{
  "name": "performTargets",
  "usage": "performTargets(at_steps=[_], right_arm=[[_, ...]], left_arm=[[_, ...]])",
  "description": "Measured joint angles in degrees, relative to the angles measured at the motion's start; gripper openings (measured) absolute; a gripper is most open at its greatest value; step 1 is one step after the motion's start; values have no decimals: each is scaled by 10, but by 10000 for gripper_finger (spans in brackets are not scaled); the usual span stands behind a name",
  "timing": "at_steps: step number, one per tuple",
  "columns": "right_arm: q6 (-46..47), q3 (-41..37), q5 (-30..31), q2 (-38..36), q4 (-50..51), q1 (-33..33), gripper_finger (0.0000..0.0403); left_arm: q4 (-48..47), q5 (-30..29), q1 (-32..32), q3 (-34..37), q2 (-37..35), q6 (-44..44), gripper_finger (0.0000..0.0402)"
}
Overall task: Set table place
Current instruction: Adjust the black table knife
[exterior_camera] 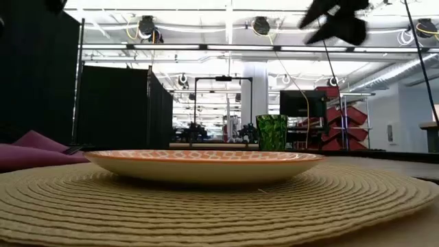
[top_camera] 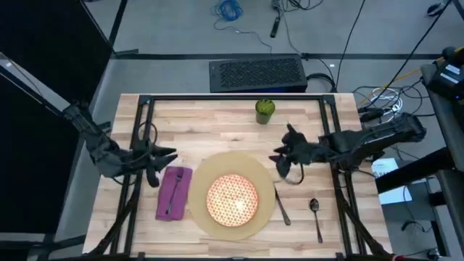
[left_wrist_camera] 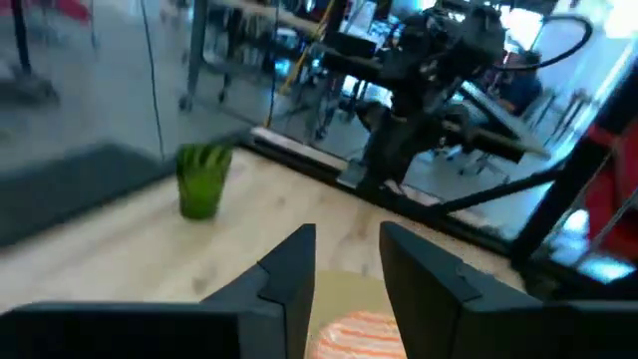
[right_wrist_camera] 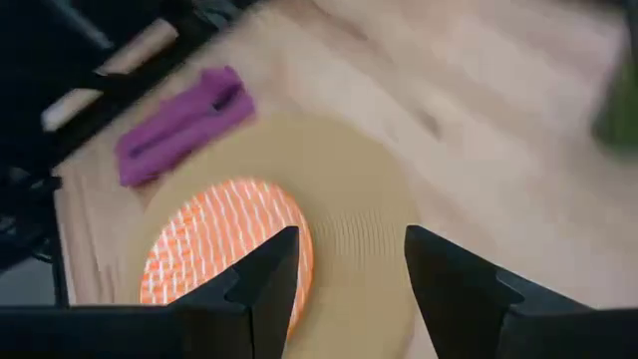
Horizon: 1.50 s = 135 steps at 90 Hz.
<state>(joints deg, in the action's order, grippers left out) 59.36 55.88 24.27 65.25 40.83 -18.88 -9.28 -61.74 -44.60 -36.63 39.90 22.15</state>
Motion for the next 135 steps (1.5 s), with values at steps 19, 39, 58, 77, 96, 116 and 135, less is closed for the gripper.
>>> performTargets(at_steps=[19, 39, 58, 77, 96, 116, 135], right_arm=[[220, 0, 8, 57, 75, -115, 171], [391, 0, 11, 160, 70, -196, 171], [427, 0, -41, 273, -5, -201, 171], [447, 0, -51, 315, -23, -201, 163], [450, 0, -49, 315, -28, -201, 108], [450, 0, -42, 315, -30, -201, 55], [450, 0, -22, 329, -35, -201, 30]], left_arm=[[54, -29, 1, 3, 38, -92, 99], [163, -44, 23, 1, 31, -228, 99], [176, -43, 39, 0, 33, -241, 99], [176, -7, 39, 0, 43, -240, 99], [177, -6, 39, 0, 42, -240, 99], [176, -5, 39, 0, 42, -245, 99], [176, -4, 39, 0, 42, -245, 99]])
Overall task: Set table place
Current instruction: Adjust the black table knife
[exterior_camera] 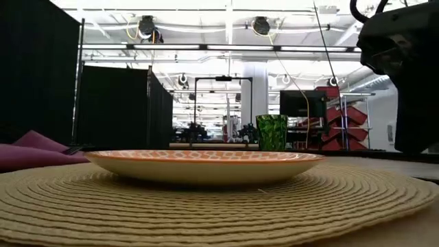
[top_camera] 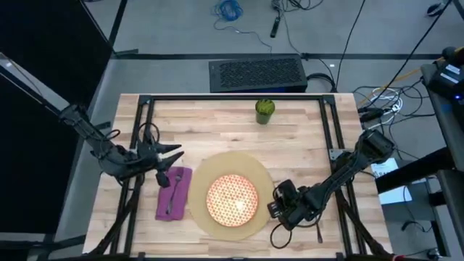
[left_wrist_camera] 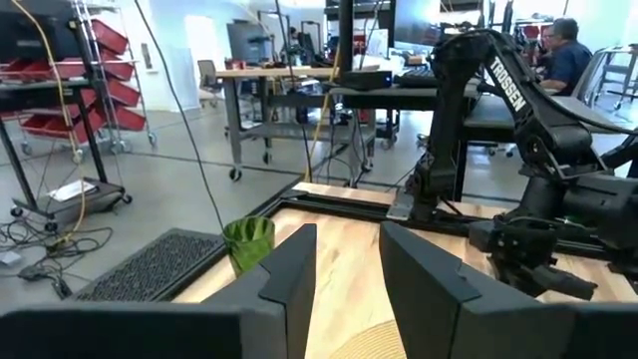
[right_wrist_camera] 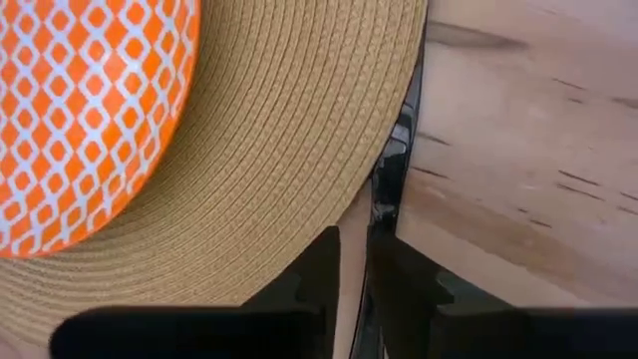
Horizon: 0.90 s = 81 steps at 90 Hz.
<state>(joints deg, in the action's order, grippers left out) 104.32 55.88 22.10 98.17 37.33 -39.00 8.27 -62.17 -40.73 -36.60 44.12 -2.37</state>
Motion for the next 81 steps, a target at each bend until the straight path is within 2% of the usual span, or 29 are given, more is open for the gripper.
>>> performTargets(at_steps=[17, 81], right_arm=[[-10, 0, 1, 16, -3, 0, 2], [-15, 0, 1, 16, 13, 9, 0]], left_arm=[[0, 0, 0, 0, 0, 0, 99], [1, 0, 0, 0, 0, 0, 99]])
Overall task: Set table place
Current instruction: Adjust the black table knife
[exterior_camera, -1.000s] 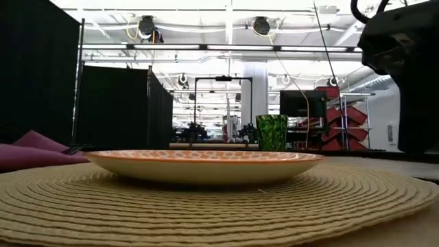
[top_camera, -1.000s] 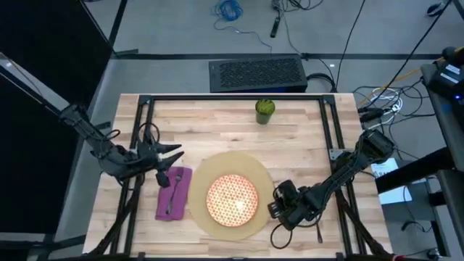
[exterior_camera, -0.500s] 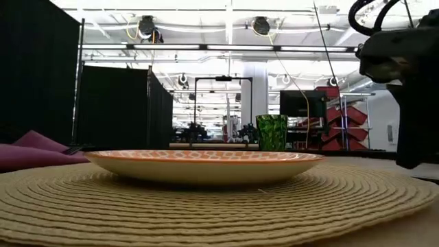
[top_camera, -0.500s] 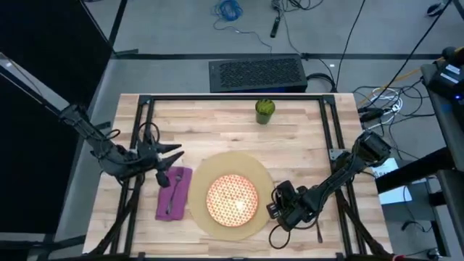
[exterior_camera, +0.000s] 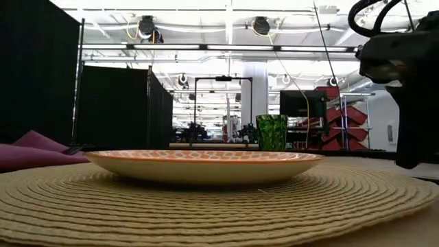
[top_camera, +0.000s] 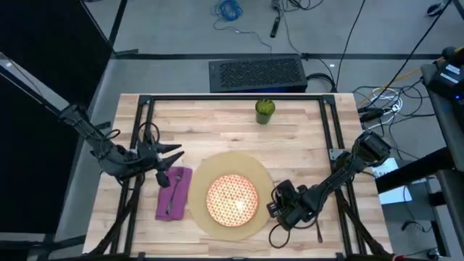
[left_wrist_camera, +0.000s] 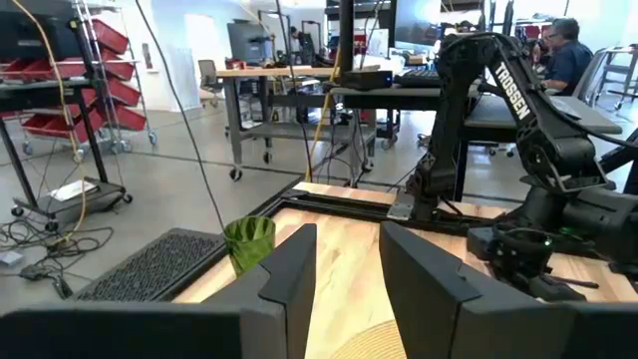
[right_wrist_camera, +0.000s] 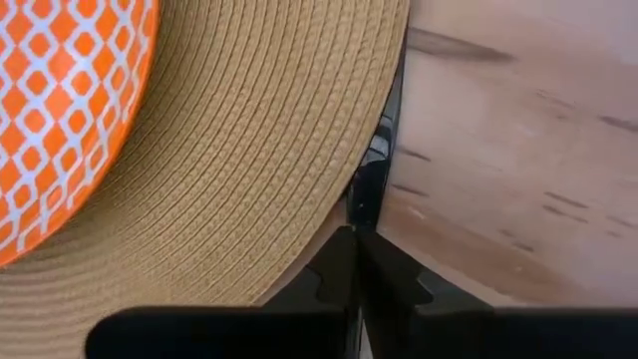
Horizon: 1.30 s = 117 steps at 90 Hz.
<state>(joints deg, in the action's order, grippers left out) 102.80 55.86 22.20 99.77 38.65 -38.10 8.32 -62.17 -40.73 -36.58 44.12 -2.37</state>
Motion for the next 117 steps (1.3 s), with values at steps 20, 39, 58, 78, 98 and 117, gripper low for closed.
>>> performTargets(at_steps=[20, 39, 58, 78, 98, 117], right_arm=[[-24, 0, -5, 0, 5, 18, 0], [-32, 0, -14, 0, 1, 22, 0], [-34, 0, -28, 2, 0, 24, 0], [-55, 0, -41, 7, -4, 38, 0], [-41, 0, -45, 7, 12, 49, 0], [-18, 0, -48, 7, 27, 51, 0]], left_arm=[[2, 0, 0, 0, 0, 0, 99], [2, 0, 0, 0, 0, 0, 99], [2, 0, 0, 0, 0, 0, 99], [2, 0, 0, 0, -1, 1, 99], [2, 0, 0, 0, -1, 1, 99], [2, 0, 0, 0, -1, 2, 99]])
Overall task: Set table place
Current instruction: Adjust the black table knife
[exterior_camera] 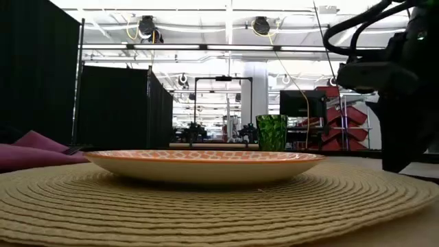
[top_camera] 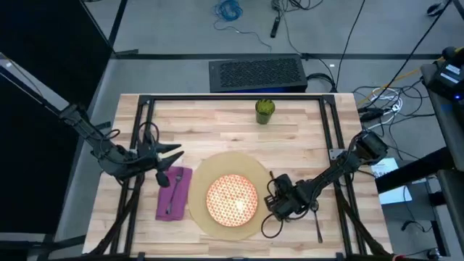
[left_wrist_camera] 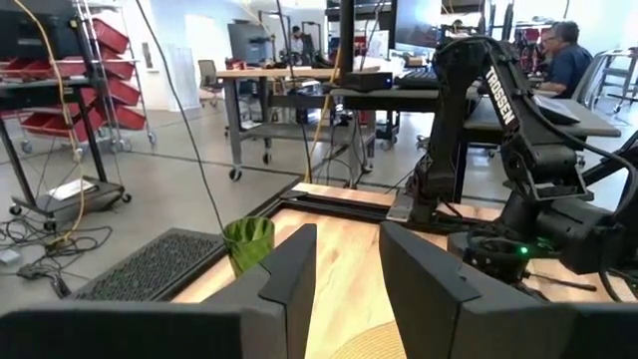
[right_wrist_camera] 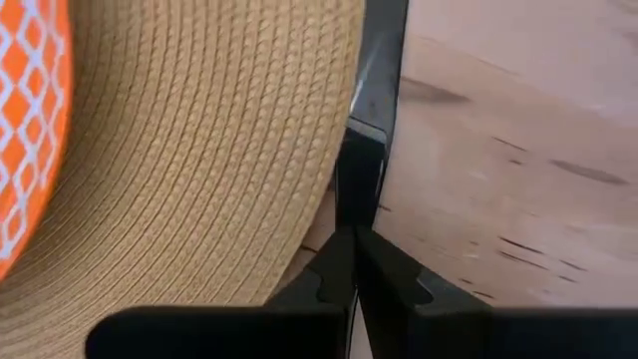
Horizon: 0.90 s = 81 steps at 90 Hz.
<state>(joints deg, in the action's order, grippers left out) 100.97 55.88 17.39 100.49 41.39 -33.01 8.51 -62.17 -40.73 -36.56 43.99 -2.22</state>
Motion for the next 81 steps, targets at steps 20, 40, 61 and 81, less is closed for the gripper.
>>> performTargets(at_steps=[20, 40, 61, 81], right_arm=[[21, 0, -9, -1, 25, 0, 0], [19, 0, -9, -1, 25, 0, 0], [20, 0, -13, -1, 31, 0, 0], [30, 1, -20, -1, 40, 0, 0]], left_arm=[[0, 0, 0, 0, 0, 1, 99], [0, 0, 0, 0, 0, 1, 99], [0, 0, 0, 0, 0, 1, 99], [0, 0, 0, 0, 0, 2, 99]])
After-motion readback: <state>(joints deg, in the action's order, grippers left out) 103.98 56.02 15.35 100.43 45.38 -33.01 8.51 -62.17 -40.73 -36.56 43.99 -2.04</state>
